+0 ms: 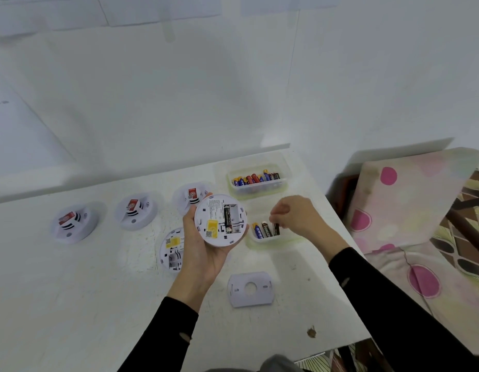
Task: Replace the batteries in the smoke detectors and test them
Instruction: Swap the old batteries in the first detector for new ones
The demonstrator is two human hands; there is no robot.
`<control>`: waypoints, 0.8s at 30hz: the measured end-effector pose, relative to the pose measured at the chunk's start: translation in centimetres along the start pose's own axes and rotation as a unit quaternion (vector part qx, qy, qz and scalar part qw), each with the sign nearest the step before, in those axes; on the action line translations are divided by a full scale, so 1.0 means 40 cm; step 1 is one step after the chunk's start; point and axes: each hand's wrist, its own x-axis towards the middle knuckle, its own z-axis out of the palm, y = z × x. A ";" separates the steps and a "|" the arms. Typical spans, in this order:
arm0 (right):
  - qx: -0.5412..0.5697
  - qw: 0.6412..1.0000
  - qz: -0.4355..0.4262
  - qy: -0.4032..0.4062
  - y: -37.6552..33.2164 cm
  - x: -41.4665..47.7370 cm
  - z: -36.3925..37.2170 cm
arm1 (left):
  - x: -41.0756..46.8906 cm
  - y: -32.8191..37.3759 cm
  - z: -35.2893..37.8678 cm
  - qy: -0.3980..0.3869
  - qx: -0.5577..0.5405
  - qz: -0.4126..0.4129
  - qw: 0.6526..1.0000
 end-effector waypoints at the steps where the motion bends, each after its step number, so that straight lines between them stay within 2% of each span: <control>1: -0.016 1.000 -0.001 -0.009 0.001 -0.002 0.006 | -0.001 0.001 0.002 -0.002 -0.001 -0.001 1.000; 5: -0.052 0.998 -0.007 -0.026 -0.007 -0.002 0.012 | 0.000 0.002 0.007 -0.004 -0.009 -0.004 1.000; 7: -0.072 0.997 -0.033 0.011 -0.020 -0.008 0.012 | 0.000 0.003 0.008 -0.001 -0.011 -0.005 1.000; 9: -0.006 0.993 -0.092 0.076 -0.048 -0.031 0.012 | 0.000 0.004 0.012 0.000 -0.011 -0.001 1.000; 11: 0.075 0.976 -0.181 0.098 -0.083 -0.067 0.015 | 0.000 0.004 0.015 -0.002 -0.010 0.006 1.000; 13: 0.066 0.957 -0.272 0.075 -0.103 -0.095 0.027 | -0.002 0.003 0.018 -0.005 -0.006 0.013 1.000; 15: 0.029 0.945 -0.324 0.042 -0.105 -0.106 0.041 | -0.005 0.003 0.021 -0.009 0.000 0.014 1.000; 20: -0.008 0.938 -0.347 -0.021 -0.101 -0.112 0.050 | -0.008 0.001 0.030 -0.007 0.018 0.014 1.000; 24: -0.071 0.924 -0.376 -0.019 -0.104 -0.109 0.045 | -0.016 -0.004 0.036 0.001 0.024 -0.002 1.000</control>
